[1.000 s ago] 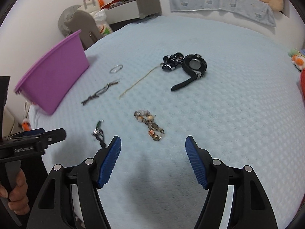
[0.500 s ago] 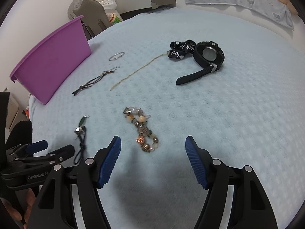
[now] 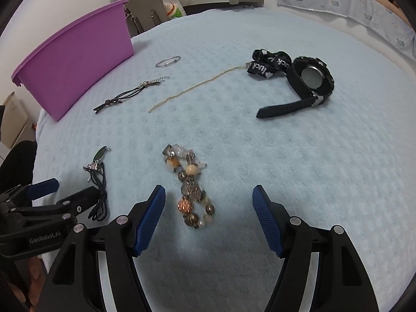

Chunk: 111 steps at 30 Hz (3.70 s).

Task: Organize jewelry
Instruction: 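Grasp the black keychain with the left tool while the right tool grasps the beaded bracelet, then carry keychain and bracelet into the pink tub and open both tools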

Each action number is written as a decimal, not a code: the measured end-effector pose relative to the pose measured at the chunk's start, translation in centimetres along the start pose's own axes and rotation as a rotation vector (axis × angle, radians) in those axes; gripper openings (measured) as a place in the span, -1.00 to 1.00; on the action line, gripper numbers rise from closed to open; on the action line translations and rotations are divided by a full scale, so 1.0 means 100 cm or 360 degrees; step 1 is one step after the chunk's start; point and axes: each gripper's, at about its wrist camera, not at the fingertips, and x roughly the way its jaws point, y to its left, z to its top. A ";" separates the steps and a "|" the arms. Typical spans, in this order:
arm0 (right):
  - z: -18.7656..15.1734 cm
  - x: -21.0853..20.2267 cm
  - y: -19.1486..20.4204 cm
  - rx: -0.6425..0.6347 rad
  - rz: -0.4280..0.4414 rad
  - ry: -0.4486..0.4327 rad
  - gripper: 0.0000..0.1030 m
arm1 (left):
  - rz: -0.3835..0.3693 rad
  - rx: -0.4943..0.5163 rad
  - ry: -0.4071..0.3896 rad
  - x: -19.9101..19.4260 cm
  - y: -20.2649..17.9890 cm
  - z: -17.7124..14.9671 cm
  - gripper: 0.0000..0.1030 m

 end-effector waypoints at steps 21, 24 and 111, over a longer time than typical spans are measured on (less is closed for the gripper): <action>0.001 0.013 0.006 -0.0139 -0.0036 -0.0008 0.30 | -0.0043 -0.0120 -0.0013 0.004 -0.009 0.015 0.82; 0.000 0.013 0.006 -0.0152 -0.0045 -0.0012 0.30 | -0.0031 -0.0100 -0.0015 0.011 -0.011 0.015 0.88; 0.242 -0.127 0.213 0.0003 0.0355 -0.0643 -0.81 | -0.0470 0.0201 -0.0536 -0.160 0.188 0.219 -0.90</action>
